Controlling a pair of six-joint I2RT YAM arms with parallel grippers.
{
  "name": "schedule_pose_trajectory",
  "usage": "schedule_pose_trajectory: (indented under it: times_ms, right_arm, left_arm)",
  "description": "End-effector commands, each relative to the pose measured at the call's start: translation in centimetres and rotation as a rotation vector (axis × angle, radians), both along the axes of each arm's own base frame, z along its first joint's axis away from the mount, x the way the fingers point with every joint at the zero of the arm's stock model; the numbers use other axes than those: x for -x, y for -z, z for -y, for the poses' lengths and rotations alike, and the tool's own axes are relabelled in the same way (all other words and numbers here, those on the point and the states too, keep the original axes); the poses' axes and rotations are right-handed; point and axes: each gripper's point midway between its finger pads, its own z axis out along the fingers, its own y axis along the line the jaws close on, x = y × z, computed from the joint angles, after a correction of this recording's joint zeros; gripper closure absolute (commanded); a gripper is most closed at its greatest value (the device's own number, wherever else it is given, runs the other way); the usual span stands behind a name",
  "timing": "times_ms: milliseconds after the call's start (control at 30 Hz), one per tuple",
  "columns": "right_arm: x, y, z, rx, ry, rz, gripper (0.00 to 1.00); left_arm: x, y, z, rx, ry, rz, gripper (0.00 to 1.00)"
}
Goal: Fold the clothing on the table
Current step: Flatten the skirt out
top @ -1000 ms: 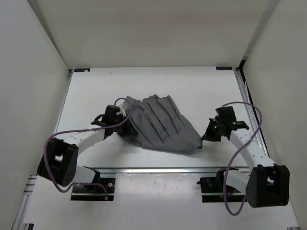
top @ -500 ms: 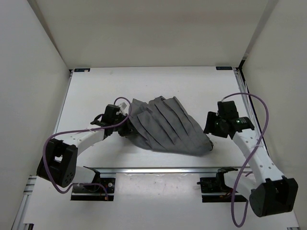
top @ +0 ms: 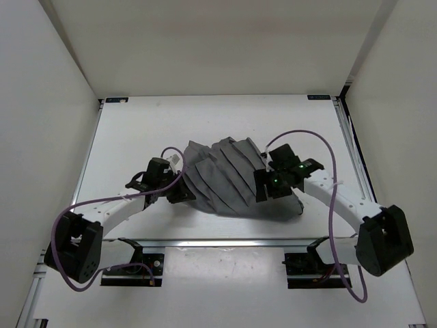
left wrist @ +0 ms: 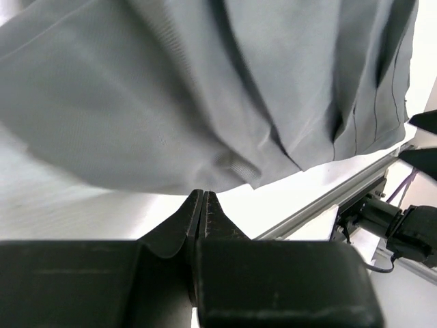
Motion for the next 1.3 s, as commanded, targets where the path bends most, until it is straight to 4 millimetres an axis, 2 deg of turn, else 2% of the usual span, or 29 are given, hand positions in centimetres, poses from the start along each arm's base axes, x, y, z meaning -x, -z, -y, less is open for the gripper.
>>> schedule_pose_trajectory:
  times_ms: [0,67,100,267,300,367,533,633,733,767,800,833,867,967,1100,1133,1200,1233,1267]
  right_arm:
    - [-1.4,-0.7,-3.9,-0.054,-0.139,0.076,0.26]
    - [-2.0,-0.9,-5.7,-0.062,-0.179,0.1,0.27]
    - [-2.3,-0.1,-5.9,-0.04,-0.192,0.089,0.27]
    - [-5.3,-1.0,-9.7,-0.037,-0.276,0.171,0.27]
    - [-5.6,-0.1,-9.9,-0.016,-0.282,0.157,0.27]
    - [-7.0,-0.4,-11.0,-0.003,-0.303,0.183,0.27]
    - [-7.5,1.3,-12.3,0.024,-0.34,0.145,0.29]
    - [-8.1,2.3,-12.0,0.055,-0.308,0.136,0.36]
    - [-8.5,3.1,-11.4,0.079,-0.288,0.115,0.51]
    - [-8.8,2.5,-11.6,0.081,-0.297,0.128,0.69]
    - [-9.3,2.0,-11.7,0.082,-0.289,0.132,0.96]
    - [-9.3,1.7,-11.8,0.084,-0.276,0.131,1.0]
    - [-9.7,0.1,-12.4,0.072,-0.293,0.162,0.99]
    - [-10.6,-6.4,-13.7,0.002,-0.308,0.281,1.0]
    - [-13.8,-14.1,-12.8,-0.032,-0.225,0.455,1.0]
    - [-15.0,-15.3,-11.9,-0.039,-0.187,0.473,1.0]
    - [-17.1,-15.4,-10.1,-0.021,-0.123,0.477,1.0]
    - [-18.5,-15.2,-8.5,0.006,-0.061,0.486,1.0]
    - [-19.8,-14.1,-7.3,0.035,-0.016,0.471,1.0]
  left_arm:
    - [0.2,-0.6,-0.5,0.019,-0.023,0.011,0.9]
    - [0.1,-0.7,-0.7,0.016,-0.033,0.017,0.9]
    - [0.3,-0.7,-0.6,0.018,-0.023,0.015,0.9]
    - [0.4,-0.6,-0.7,0.008,-0.029,0.006,0.91]
    - [0.4,-0.8,-0.6,0.011,-0.03,0.014,0.91]
    - [0.5,-0.7,-0.8,0.016,-0.03,0.006,0.91]
    - [0.4,-0.8,-1.5,0.013,-0.05,0.014,0.91]
    - [0.3,-0.9,-2.0,0.019,-0.067,0.016,0.91]
    - [0.2,-1.0,-2.4,0.019,-0.077,0.021,0.91]
    - [0.4,-0.9,-2.4,0.019,-0.069,0.021,0.91]
    - [0.3,-0.9,-2.4,0.018,-0.073,0.022,0.91]
    - [0.2,-1.0,-2.5,0.019,-0.076,0.021,0.91]
    - [0.1,-1.2,-2.5,0.02,-0.078,0.026,0.91]
    - [-0.1,-1.1,-2.6,0.017,-0.083,0.028,0.91]
    - [0.3,-0.8,-2.5,0.011,-0.076,0.012,0.91]
    - [0.0,-1.0,-2.6,0.011,-0.08,0.021,0.91]
    - [0.1,-1.1,-2.3,0.011,-0.067,0.023,0.92]
    - [-0.1,-1.1,-2.4,0.006,-0.074,0.027,0.91]
    - [0.2,-1.0,-2.3,0.005,-0.065,0.019,0.91]
